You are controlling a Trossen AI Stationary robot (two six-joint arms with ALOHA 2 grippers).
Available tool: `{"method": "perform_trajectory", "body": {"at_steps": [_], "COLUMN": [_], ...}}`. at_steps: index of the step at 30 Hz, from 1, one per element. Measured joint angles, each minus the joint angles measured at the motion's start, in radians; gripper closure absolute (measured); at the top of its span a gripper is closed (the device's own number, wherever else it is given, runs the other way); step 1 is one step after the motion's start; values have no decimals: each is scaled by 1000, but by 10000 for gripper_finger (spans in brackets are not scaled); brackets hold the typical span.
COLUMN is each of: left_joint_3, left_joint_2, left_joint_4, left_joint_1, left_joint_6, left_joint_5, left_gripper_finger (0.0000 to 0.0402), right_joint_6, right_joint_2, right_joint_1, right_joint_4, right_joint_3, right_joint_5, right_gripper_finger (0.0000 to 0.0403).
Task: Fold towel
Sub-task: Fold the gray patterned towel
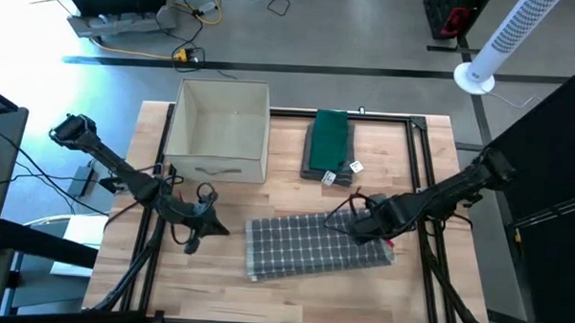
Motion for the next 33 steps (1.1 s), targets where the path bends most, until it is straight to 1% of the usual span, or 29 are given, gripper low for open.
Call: {"method": "perform_trajectory", "body": {"at_steps": [6, 11, 14, 19, 21, 23, 26, 30, 33], "left_joint_3": [-10, -9, 6, 7, 8, 12, 10, 9, 8], "left_joint_2": [223, 423, 499, 597, 633, 660, 682, 684, 682], "left_joint_4": [235, 428, 435, 399, 362, 365, 400, 436, 437], "left_joint_1": [66, 114, 121, 121, 121, 121, 122, 127, 145], "left_joint_6": [16, 39, 35, 22, 22, 16, 14, 20, 20], "left_joint_5": [-29, 43, 86, 156, 162, 161, 163, 158, 154], "left_gripper_finger": [401, 401, 401, 401, 401, 402, 402, 402, 402], "right_joint_6": [-54, -122, -190, -291, -335, -369, -419, -490, -513], "right_joint_2": [-5, -1, 18, 70, 93, 117, 164, 262, 346], "right_joint_1": [-24, -55, -78, -114, -127, -139, -161, -195, -212], "right_joint_4": [26, 130, 163, 188, 237, 308, 471, 694, 809], "right_joint_3": [97, 152, 198, 286, 314, 333, 341, 341, 341], "right_joint_5": [63, 133, 164, 166, 157, 151, 120, 46, -32], "right_gripper_finger": [397, 397, 397, 397, 397, 397, 397, 397, 397]}}
